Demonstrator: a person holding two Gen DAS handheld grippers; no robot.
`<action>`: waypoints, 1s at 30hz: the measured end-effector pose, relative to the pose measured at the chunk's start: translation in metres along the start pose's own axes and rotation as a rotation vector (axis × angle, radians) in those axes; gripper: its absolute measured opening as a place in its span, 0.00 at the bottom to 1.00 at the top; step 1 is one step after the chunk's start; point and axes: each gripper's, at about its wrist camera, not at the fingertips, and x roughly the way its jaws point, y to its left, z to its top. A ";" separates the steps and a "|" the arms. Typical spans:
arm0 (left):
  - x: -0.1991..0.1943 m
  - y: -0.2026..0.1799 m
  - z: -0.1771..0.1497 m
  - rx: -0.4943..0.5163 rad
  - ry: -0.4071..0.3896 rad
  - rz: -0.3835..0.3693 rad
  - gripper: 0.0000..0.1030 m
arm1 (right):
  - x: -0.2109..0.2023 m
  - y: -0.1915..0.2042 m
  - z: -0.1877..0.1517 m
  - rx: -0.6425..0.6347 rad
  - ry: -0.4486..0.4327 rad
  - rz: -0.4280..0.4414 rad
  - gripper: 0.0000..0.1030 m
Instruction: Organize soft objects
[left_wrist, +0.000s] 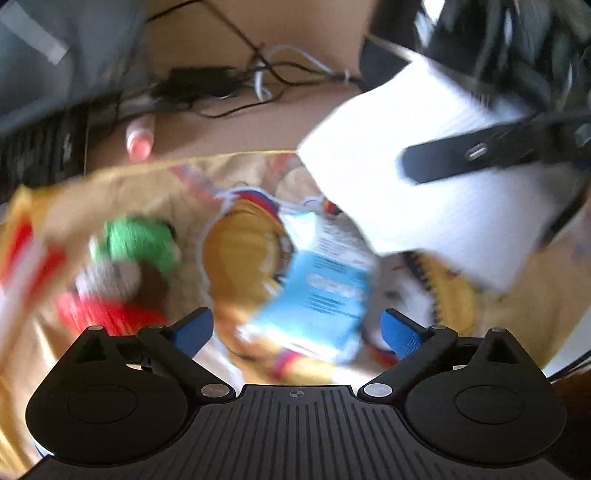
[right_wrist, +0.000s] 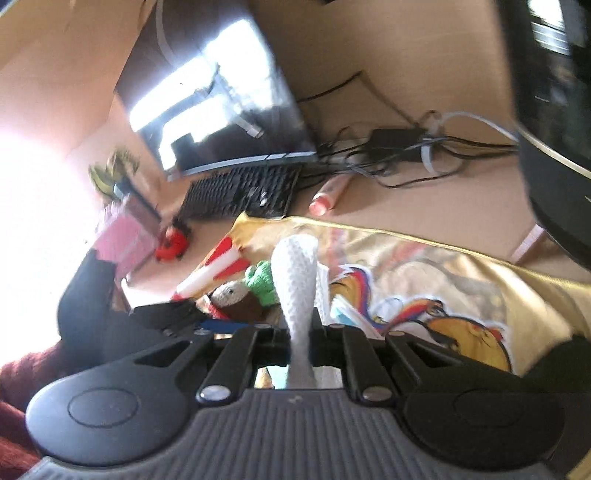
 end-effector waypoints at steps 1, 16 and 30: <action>-0.002 0.004 -0.006 -0.055 -0.023 -0.052 0.98 | 0.008 0.004 0.001 -0.024 0.022 0.000 0.10; 0.026 0.001 0.001 -0.092 0.045 0.116 0.98 | 0.040 -0.022 0.011 -0.155 0.181 -0.173 0.10; 0.032 0.011 0.001 -0.138 0.086 0.071 0.98 | 0.012 -0.058 -0.019 -0.091 0.172 -0.361 0.29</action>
